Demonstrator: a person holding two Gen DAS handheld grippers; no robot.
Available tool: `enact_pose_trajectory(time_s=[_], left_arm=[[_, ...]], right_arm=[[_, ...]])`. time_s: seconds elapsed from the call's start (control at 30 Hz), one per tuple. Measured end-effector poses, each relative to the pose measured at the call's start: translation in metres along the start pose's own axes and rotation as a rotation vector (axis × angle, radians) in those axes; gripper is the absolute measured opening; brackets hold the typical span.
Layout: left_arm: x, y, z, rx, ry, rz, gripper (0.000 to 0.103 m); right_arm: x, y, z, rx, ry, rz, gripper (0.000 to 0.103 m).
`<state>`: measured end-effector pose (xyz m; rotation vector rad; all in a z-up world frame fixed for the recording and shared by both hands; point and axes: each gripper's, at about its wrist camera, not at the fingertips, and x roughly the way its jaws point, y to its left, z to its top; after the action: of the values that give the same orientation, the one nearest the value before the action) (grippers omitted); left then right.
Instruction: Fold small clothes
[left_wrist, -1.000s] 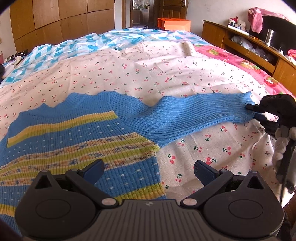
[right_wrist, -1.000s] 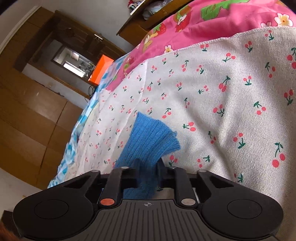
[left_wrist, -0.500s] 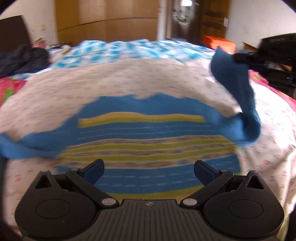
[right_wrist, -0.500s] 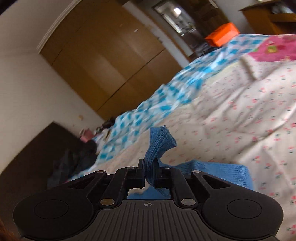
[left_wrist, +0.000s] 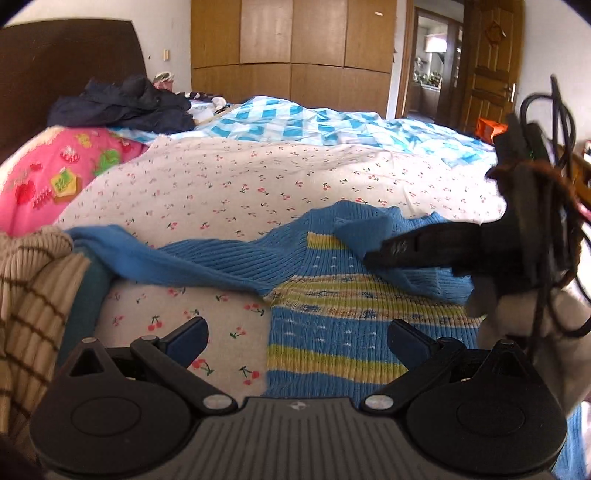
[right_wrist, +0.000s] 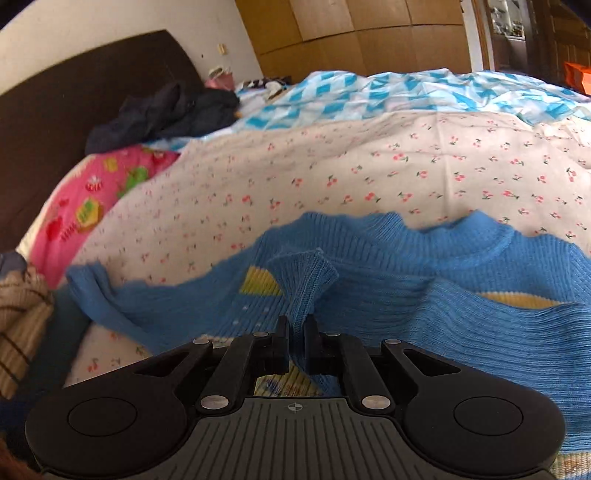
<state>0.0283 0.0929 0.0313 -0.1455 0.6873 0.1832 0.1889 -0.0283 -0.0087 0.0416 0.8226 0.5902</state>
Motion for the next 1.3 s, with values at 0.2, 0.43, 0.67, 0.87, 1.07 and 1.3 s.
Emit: enact_pose_trajectory(time_s=[0.2, 0.43, 0.67, 0.87, 1.07, 1.3], left_arm=[[-0.003, 0.011, -0.001, -0.065, -0.006, -0.022, 0.103], [-0.009, 0.031, 0.009, -0.151, -0.019, -0.017, 0.103], [0.01, 0.079, 0.029, -0.332, -0.037, 0.046, 0.103], [0.049, 0.09, 0.039, -0.404, -0.009, 0.121, 0.102], [0.093, 0.105, 0.042, -0.545, 0.078, 0.166, 0.064], [0.102, 0.108, 0.047, -0.629, 0.03, 0.162, 0.02]], right_arm=[[0.004, 0.015, -0.002, -0.125, 0.036, 0.04, 0.013], [0.002, 0.013, -0.006, -0.116, 0.053, 0.103, 0.013], [-0.02, 0.006, -0.012, -0.04, 0.032, 0.25, 0.041], [-0.041, -0.001, -0.032, 0.036, 0.002, 0.29, 0.041], [-0.055, -0.016, -0.042, 0.095, -0.025, 0.304, 0.041], [-0.076, -0.038, -0.039, 0.167, -0.086, 0.292, 0.037]])
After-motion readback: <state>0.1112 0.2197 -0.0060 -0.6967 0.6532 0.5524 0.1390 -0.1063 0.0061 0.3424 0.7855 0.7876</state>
